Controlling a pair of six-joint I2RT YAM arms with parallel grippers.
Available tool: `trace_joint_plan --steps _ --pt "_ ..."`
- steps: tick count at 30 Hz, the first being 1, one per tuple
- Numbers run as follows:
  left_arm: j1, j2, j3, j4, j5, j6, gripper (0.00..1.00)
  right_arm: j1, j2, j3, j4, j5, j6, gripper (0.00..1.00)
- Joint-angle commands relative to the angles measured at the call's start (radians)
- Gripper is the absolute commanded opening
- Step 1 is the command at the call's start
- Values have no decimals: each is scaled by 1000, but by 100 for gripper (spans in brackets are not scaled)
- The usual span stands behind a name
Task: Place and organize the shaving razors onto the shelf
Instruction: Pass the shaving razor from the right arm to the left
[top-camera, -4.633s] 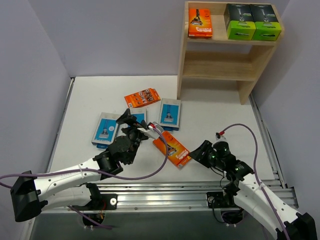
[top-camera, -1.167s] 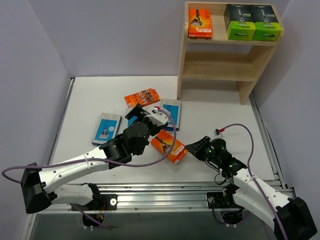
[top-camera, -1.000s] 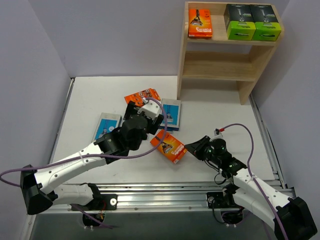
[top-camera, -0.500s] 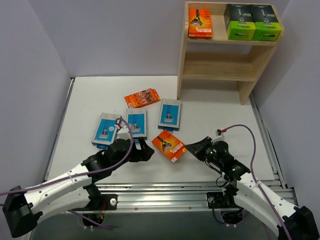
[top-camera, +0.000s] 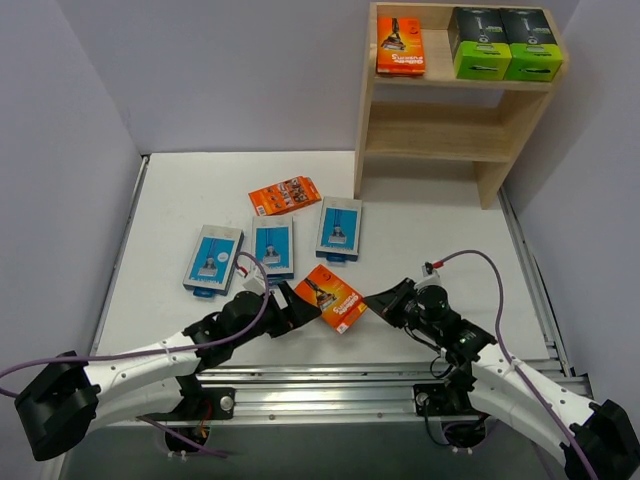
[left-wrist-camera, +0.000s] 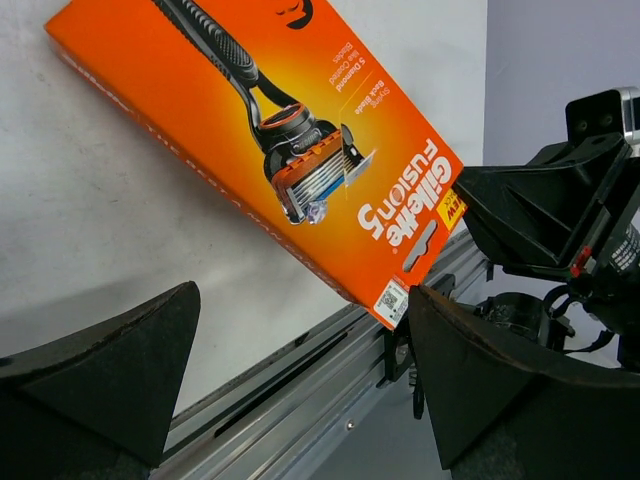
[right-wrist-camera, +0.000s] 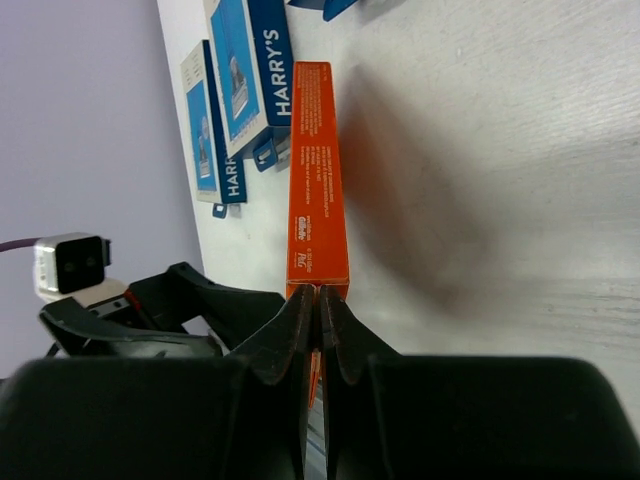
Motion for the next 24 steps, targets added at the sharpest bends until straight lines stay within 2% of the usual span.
trace_joint_plan --steps 1,8,24 --pt "3 26 -29 173 24 -94 94 29 3 1 78 35 62 0" --pt "3 58 -86 228 -16 -168 94 106 54 11 136 87 97 0" --pt "3 113 -89 222 -128 -152 94 331 106 18 171 259 171 0"
